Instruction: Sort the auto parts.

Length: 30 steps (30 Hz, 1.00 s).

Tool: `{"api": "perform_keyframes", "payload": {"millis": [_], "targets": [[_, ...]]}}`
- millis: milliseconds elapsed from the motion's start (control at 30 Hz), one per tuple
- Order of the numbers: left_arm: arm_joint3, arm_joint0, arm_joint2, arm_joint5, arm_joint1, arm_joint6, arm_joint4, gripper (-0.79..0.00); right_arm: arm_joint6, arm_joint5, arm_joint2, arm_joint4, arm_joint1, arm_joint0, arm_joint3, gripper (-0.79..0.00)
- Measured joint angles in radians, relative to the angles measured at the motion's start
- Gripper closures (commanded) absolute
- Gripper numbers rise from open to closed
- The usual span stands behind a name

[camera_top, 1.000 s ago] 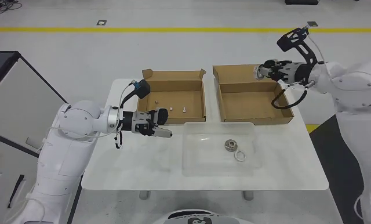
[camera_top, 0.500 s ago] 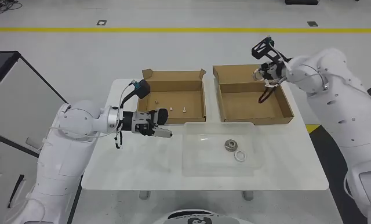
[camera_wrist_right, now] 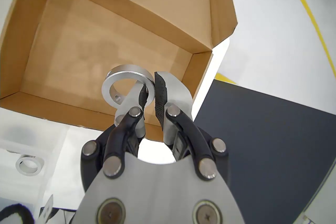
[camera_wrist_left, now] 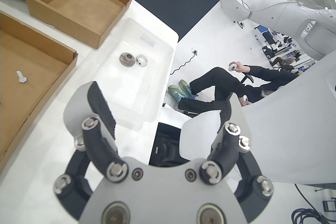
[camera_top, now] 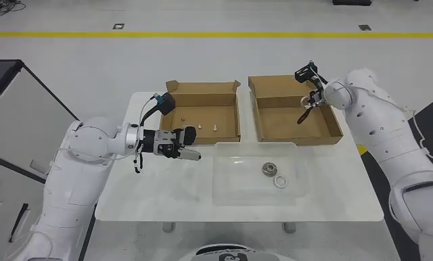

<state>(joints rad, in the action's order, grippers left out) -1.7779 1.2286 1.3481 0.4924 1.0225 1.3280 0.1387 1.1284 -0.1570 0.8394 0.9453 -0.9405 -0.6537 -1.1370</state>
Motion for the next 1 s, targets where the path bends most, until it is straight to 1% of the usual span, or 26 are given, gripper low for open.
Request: {"api": "perform_keyframes", "payload": {"millis": [233,633,733,800,867,1000], "targets": [[0.0,0.0,0.0,0.0,0.0,0.0,0.0,-0.785,-0.034,0.025,-0.001,-0.053,-0.02,-0.001,0.124,0.0],[0.0,0.0,0.0,0.0,0.0,0.0,0.0,-0.785,-0.036,0.024,0.001,-0.056,-0.02,0.0,0.126,0.0],[0.0,0.0,0.0,0.0,0.0,0.0,0.0,-0.785,-0.05,0.051,0.01,-0.08,-0.023,-0.014,0.144,0.0],[0.0,0.0,0.0,0.0,0.0,0.0,0.0,-0.785,-0.036,0.082,0.013,-0.106,-0.03,-0.01,0.172,0.0],[0.0,0.0,0.0,0.0,0.0,0.0,0.0,-0.785,-0.012,0.098,0.011,-0.138,-0.04,0.002,0.207,0.0],[0.0,0.0,0.0,0.0,0.0,0.0,0.0,-0.785,-0.012,0.136,-0.007,-0.166,-0.064,0.027,0.287,0.0]]}}
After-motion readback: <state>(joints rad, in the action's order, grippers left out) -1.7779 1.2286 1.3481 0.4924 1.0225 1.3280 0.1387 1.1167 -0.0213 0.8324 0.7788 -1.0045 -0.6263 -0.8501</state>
